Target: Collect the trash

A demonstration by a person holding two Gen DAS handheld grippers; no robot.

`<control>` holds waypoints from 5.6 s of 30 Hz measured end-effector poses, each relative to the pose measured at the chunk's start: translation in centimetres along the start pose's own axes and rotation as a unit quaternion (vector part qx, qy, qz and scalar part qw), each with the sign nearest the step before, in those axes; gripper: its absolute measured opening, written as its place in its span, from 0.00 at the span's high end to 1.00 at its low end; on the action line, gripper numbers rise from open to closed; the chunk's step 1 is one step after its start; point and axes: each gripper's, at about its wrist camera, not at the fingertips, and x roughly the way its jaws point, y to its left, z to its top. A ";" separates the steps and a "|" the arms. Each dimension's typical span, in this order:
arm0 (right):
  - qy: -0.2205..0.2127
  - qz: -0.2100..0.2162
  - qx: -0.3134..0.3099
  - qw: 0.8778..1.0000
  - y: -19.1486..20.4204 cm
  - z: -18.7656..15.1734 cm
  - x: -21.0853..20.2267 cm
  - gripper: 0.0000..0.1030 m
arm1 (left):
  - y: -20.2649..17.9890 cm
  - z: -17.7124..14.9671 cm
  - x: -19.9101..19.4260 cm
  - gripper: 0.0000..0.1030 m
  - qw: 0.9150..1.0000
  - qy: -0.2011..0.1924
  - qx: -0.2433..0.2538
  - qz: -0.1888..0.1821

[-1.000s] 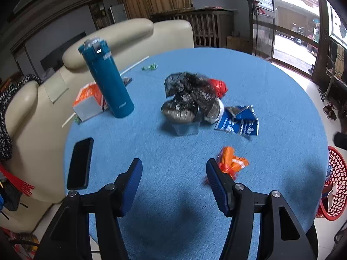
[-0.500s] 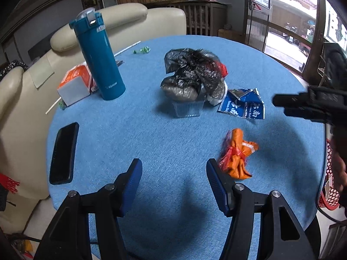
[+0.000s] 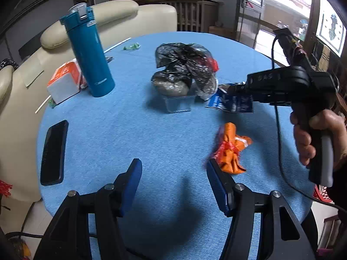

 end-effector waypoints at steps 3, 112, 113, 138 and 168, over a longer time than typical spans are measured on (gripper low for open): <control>-0.009 -0.003 0.000 1.000 -0.4 -0.6 -0.1 0.80 | -0.6 0.2 0.0 0.39 1.000 0.002 0.007 -0.009; -0.243 -0.009 0.043 0.969 -10.4 -15.1 -26.6 0.73 | -18.6 3.7 -10.3 0.72 0.977 -0.109 0.177 -0.034; -0.244 -0.010 0.045 0.969 -10.4 -15.2 -26.7 0.73 | -18.8 3.7 -10.3 0.72 0.977 -0.109 0.179 -0.034; -0.263 -0.012 0.083 0.961 -13.9 -17.5 -29.0 0.73 | -24.1 3.1 -10.5 0.72 0.965 -0.109 0.234 -0.047; -0.288 -0.019 0.128 0.949 -17.8 -19.2 -31.5 0.73 | -28.8 2.6 -9.0 0.72 0.952 -0.094 0.285 -0.055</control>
